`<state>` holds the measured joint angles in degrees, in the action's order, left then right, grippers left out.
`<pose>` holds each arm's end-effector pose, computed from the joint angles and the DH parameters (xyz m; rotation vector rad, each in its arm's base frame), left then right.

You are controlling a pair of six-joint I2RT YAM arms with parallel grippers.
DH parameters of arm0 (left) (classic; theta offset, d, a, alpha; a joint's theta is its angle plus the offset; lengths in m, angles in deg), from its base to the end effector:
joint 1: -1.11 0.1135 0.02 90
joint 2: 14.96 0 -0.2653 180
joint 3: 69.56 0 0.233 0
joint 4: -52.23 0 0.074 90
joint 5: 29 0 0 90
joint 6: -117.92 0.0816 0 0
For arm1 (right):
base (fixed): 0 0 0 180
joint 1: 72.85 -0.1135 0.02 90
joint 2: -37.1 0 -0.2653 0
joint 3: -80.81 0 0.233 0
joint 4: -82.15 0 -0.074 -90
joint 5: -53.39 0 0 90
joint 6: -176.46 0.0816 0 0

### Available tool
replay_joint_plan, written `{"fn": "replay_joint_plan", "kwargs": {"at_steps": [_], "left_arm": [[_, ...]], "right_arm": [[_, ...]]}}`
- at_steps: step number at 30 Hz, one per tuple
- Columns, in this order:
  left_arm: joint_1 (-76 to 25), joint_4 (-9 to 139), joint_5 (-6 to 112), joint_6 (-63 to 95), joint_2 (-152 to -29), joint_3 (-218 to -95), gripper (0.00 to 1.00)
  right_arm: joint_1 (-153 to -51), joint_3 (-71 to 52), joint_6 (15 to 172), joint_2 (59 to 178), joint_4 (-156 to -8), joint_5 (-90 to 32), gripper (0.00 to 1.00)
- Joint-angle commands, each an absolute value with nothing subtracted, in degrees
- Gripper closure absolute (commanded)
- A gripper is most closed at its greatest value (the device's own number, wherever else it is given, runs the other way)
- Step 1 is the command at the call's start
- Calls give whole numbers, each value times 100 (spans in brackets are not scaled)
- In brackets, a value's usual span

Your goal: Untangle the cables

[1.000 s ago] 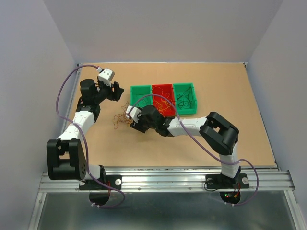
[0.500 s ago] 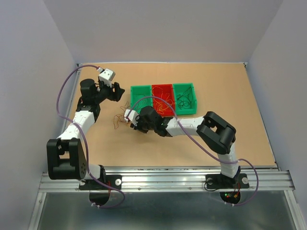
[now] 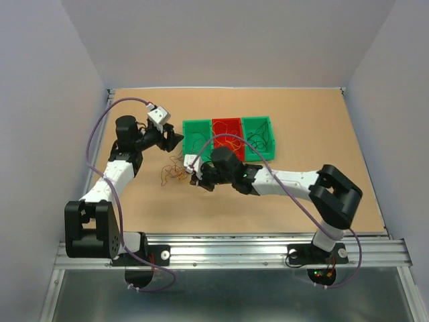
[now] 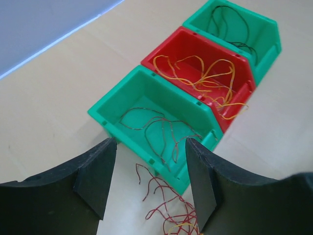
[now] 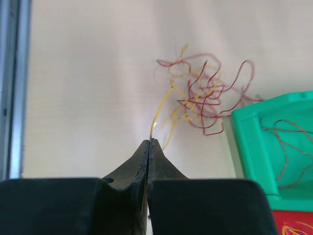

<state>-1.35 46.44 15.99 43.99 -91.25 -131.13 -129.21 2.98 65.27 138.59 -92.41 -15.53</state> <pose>0.3098 -0.0711 0.2916 0.8209 1.4949 -0.4984 0.2068 0.3638 0.2070 -1.5065 1.5056 0.7516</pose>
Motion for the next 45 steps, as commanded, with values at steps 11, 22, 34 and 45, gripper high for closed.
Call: {"fn": "replay_joint_plan", "kwargs": {"at_steps": [11, 22, 34, 45], "left_arm": [[-329, 5855, -1931, 6382, -8087, -12867, 23], [-1005, 9578, -1723, 10102, -8579, -13712, 15], [-645, 12377, -1907, 12577, -9696, -14776, 1], [-952, 5855, -599, 6782, -7729, -12625, 1]], "right_arm": [[-12963, 2229, 7731, 11401, -11492, -1956, 100], [-12963, 2414, 8004, 11180, -11897, -2571, 99], [-12963, 2739, 7987, 10873, -11976, -2940, 99], [-12954, 2801, 8127, 10697, -11976, -3345, 100]]}}
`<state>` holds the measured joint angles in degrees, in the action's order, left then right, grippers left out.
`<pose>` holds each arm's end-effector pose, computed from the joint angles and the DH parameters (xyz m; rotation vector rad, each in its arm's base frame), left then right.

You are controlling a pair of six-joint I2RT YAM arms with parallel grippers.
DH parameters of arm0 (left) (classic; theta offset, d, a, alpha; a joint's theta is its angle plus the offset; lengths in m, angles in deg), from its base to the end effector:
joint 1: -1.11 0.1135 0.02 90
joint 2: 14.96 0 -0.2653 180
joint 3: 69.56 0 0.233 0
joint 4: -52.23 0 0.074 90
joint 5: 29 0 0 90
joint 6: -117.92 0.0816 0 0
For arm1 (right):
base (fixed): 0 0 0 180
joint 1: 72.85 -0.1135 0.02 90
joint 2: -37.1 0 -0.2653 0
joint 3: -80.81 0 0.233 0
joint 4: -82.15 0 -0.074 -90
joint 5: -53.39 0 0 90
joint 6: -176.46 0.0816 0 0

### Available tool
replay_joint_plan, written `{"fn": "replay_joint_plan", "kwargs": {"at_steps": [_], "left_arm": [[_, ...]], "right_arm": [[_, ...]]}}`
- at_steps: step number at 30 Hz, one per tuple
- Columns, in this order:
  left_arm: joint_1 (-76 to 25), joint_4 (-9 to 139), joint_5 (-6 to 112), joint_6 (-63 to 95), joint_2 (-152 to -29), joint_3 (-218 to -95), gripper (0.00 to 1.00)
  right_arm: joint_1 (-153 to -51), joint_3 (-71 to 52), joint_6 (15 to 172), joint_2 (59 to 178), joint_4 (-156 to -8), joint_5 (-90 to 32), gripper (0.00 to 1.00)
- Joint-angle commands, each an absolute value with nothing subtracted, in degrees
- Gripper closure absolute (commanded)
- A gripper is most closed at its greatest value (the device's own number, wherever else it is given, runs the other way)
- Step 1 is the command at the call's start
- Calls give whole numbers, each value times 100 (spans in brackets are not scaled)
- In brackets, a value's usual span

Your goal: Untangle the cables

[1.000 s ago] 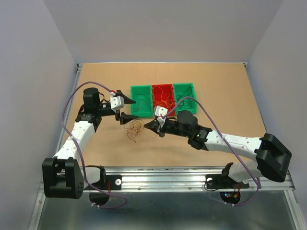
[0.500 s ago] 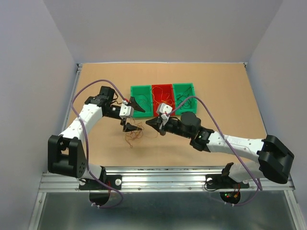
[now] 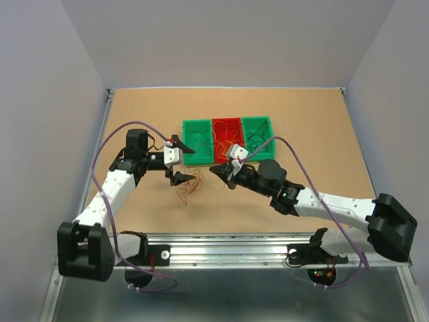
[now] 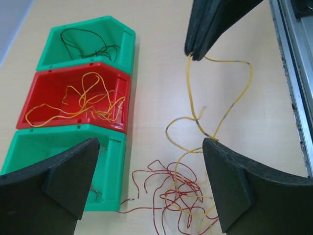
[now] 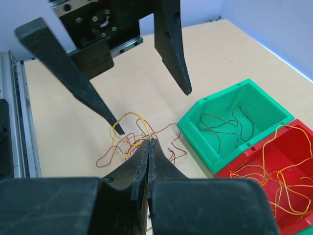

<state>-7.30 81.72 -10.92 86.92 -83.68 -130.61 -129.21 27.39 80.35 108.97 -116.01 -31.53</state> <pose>0.2199 -0.1109 0.2696 1.4665 1.0841 -0.7611 0.1678 0.2652 0.2911 -0.9042 1.3526 0.7519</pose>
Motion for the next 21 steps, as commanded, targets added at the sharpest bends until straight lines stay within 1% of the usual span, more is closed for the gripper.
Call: {"fn": "replay_joint_plan", "kwargs": {"at_steps": [1, 8, 12, 14, 17, 21], "left_arm": [[-1153, 5819, -362, 6782, -7692, -12588, 1], [-1524, 5819, 255, 6931, -7946, -12587, 1], [-1524, 5670, 527, 6861, -7947, -12570, 1], [-1515, 5486, 606, 6756, -7920, -12535, 1], [-1497, 5458, 546, 6729, -7929, -12500, 1], [-1498, 5888, -15, 7087, -8026, -12614, 1]], "right_arm": [[-12963, 2801, 8136, 10662, -11993, -3328, 99], [-12963, 2828, 8311, 10382, -12037, -3406, 100], [-12963, 2924, 8391, 10021, -12037, -3635, 99], [-12963, 3046, 8443, 9801, -12046, -3968, 99], [-12963, 3152, 8470, 9371, -12055, -4110, 99], [-12954, 3241, 8505, 8931, -12055, -4004, 99]]}}
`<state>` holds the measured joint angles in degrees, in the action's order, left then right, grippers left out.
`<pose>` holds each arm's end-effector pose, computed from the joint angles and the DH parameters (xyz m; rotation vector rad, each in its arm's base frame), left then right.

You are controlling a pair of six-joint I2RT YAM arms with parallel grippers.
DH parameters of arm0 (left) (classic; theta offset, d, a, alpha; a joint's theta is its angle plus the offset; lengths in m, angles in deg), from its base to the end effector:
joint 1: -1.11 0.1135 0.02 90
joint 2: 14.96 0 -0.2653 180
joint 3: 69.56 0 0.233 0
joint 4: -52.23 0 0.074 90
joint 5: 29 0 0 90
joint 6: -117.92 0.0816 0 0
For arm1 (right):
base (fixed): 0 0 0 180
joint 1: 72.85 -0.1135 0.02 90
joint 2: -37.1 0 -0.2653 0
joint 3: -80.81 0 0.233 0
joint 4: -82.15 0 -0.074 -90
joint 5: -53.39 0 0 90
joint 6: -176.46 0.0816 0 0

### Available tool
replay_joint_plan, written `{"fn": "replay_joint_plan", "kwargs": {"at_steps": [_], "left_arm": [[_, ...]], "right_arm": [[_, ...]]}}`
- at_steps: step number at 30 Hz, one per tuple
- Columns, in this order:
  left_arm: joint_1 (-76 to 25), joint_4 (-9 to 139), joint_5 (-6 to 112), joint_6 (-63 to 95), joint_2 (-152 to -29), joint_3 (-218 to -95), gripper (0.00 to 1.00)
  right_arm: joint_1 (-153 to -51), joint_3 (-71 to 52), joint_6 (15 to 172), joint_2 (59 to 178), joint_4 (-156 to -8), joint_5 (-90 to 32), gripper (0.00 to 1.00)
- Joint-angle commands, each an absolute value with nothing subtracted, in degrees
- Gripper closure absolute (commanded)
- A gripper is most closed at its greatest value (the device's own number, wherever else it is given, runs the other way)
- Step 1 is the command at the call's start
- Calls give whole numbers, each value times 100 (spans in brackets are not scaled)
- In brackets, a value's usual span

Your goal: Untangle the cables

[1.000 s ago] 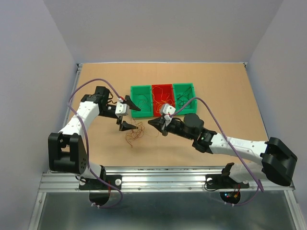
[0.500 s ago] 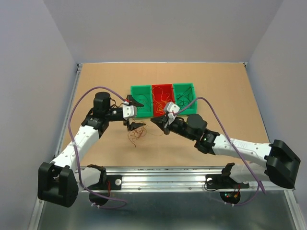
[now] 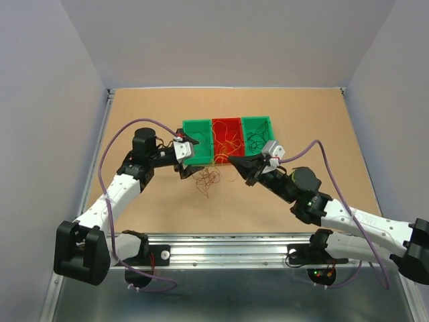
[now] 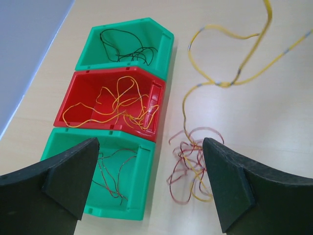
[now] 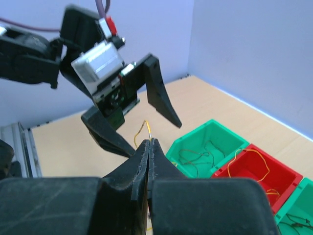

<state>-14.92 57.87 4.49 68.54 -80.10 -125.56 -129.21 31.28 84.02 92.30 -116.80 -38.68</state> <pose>0.2249 -0.1354 0.2868 1.3543 1.1039 -0.5828 0.1420 0.2080 0.3441 -0.6501 1.2178 0.7684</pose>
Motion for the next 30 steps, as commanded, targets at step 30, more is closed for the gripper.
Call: {"fn": "replay_joint_plan", "kwargs": {"at_steps": [30], "left_arm": [[-2403, 4923, -184, 6070, -8781, -12798, 1]], "right_arm": [[-12963, 1598, 9032, 9932, -12310, -3213, 100]]}}
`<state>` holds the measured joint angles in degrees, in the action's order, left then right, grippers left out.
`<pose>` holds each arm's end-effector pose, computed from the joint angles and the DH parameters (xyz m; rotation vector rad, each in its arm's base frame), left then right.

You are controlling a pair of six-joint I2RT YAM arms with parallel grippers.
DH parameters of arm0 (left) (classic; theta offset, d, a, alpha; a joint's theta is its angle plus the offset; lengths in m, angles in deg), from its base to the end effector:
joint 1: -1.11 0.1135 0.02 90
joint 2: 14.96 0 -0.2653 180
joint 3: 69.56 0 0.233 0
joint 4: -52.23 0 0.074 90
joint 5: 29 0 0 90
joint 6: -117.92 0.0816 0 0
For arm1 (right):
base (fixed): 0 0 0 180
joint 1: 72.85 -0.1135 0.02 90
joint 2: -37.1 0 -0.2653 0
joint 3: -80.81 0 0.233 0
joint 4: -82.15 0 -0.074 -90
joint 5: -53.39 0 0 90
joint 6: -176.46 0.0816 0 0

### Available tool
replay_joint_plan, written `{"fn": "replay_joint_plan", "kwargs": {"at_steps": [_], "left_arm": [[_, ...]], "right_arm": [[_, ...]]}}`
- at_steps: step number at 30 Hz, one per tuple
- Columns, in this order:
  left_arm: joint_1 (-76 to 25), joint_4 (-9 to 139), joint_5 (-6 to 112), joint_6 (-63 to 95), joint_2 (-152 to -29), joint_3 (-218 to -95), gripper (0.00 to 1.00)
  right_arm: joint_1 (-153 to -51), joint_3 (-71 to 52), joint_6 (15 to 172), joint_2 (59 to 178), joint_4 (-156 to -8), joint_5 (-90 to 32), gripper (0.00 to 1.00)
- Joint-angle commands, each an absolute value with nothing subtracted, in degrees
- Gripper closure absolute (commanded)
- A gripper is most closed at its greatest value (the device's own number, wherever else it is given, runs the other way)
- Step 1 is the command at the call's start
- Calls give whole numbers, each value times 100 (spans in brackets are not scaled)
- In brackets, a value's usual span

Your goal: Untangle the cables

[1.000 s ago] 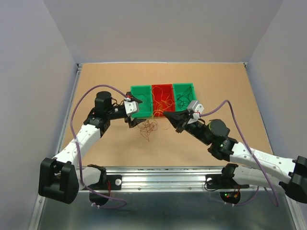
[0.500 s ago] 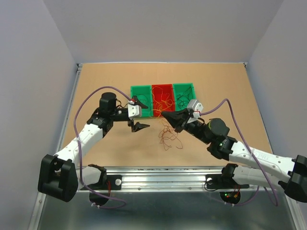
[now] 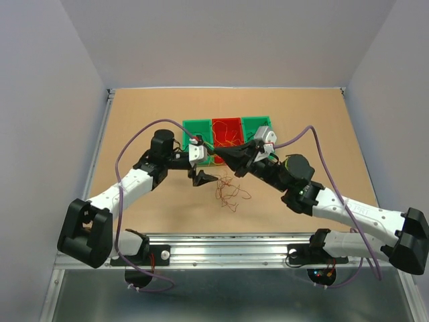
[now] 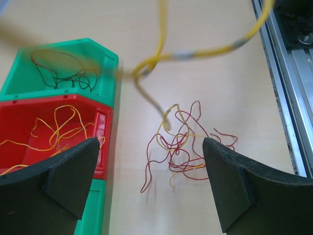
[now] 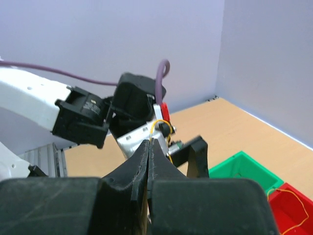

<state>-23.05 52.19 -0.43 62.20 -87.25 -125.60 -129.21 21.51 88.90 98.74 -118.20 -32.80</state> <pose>0.2184 -0.1765 0.2695 1.4278 1.0660 -0.8553 0.1476 0.2316 0.3855 -0.6479 1.1414 0.9240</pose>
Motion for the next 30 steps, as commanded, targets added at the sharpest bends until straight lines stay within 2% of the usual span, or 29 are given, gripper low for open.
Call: {"fn": "replay_joint_plan", "kwargs": {"at_steps": [1, 8, 13, 22, 23, 25, 26, 30], "left_arm": [[-2420, 4844, -193, 5983, -8808, -12807, 1], [-2438, 4404, -272, 5482, -9019, -12877, 2], [-2482, 4167, -307, 5139, -9256, -12930, 2], [-2570, 4140, 237, 5349, -9335, -12799, 27], [-2570, 4140, 290, 5384, -9396, -12790, 38], [-2552, 4280, 369, 5559, -9458, -12816, 49], [-2561, 4524, 413, 5812, -9519, -12851, 52], [-2561, 4826, 720, 6183, -9616, -12878, 52]], "right_arm": [[-12963, 1554, 9085, 9950, -12388, -3283, 99], [-12963, 1132, 9261, 10011, -12837, -3477, 99], [-12963, 218, 9410, 10414, -12977, -3635, 99], [-12963, -1302, 9463, 10960, -13083, -4461, 99], [-12954, -1608, 9463, 11048, -13075, -4583, 99], [-12963, -1891, 9481, 11118, -13083, -4707, 99], [-12963, -2110, 9472, 11145, -13075, -4820, 99], [-12963, -2567, 9411, 11163, -13048, -5137, 99]]}}
